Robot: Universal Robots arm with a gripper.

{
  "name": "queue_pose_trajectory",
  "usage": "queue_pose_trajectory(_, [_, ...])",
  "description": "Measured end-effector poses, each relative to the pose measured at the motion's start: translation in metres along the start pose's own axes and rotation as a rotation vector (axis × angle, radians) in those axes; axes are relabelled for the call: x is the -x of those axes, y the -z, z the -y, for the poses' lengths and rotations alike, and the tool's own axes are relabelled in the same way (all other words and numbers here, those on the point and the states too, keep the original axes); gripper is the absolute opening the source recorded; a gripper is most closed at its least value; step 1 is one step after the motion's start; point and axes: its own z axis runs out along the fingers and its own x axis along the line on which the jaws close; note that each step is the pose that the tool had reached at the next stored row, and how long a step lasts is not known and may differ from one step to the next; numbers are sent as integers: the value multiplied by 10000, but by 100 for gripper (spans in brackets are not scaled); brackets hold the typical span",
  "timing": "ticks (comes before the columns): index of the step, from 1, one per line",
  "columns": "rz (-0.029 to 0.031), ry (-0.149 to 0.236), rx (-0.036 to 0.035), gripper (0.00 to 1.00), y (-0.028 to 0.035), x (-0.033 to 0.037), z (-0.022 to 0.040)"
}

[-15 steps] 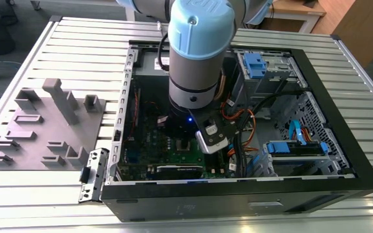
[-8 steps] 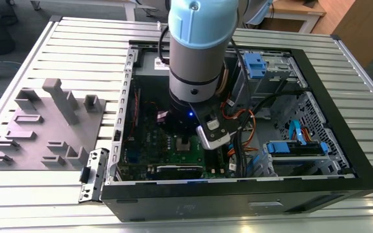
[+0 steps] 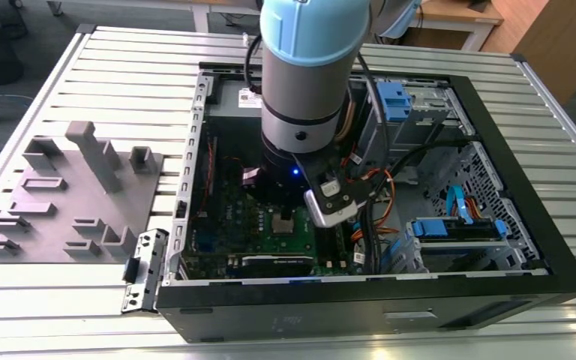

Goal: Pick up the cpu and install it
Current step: 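Close the cpu cover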

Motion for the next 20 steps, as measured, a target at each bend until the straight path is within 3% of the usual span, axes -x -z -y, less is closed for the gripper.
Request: queue_pose_trajectory(20, [0, -1, -1, 11, 52, 1, -1])
